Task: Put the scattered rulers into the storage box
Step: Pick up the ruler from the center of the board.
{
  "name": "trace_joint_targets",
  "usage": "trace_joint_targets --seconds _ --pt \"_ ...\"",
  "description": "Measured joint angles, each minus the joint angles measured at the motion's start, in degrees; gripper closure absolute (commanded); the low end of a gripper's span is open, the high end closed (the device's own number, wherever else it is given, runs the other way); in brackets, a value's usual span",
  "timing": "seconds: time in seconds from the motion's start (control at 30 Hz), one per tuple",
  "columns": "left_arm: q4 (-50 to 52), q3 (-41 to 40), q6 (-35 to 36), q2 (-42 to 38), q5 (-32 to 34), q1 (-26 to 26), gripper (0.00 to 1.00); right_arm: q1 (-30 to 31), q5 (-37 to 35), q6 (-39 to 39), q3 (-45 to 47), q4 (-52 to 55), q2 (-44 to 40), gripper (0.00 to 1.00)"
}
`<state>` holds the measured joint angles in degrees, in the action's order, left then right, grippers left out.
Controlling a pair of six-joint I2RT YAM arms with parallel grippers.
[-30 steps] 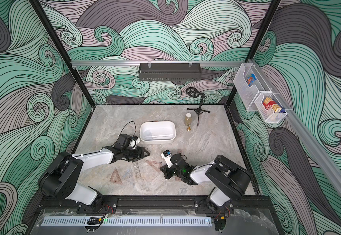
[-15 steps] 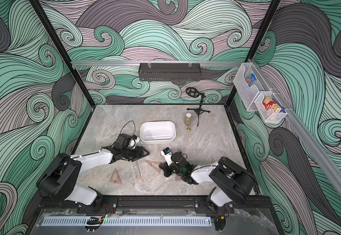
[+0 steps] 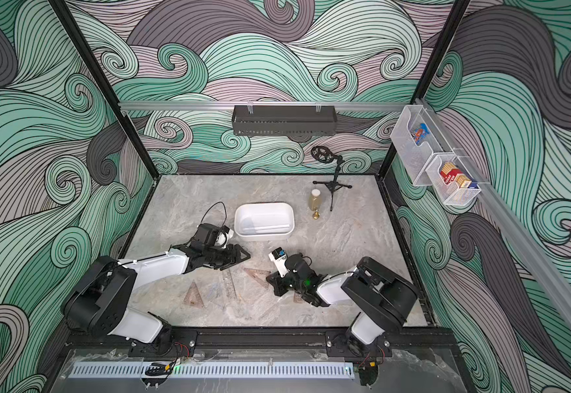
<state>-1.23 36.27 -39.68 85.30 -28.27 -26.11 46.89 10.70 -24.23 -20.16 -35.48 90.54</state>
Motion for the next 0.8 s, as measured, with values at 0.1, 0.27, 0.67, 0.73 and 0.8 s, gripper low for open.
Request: trace_joint_targets --seconds 0.1,0.27,0.67,0.73,0.8 --pt "0.0 0.0 0.0 0.0 0.0 0.0 0.31 0.0 0.2 0.0 0.3 -0.6 0.6 0.98" --pt "-0.1 0.0 0.0 0.0 -0.1 0.1 0.31 0.0 0.4 -0.1 0.3 -1.9 1.4 0.98" --pt "-1.9 0.0 0.0 2.3 -0.7 0.1 0.29 -0.4 1.2 -0.1 0.3 -3.9 2.7 0.99" --pt "-2.4 -0.1 0.0 3.1 -0.8 0.1 0.29 -0.6 1.5 -0.1 0.3 -4.1 2.8 0.99" --pt "-3.3 -0.5 -0.1 3.7 -1.0 0.1 0.32 -0.7 1.6 -0.1 0.3 -4.3 3.0 0.99"
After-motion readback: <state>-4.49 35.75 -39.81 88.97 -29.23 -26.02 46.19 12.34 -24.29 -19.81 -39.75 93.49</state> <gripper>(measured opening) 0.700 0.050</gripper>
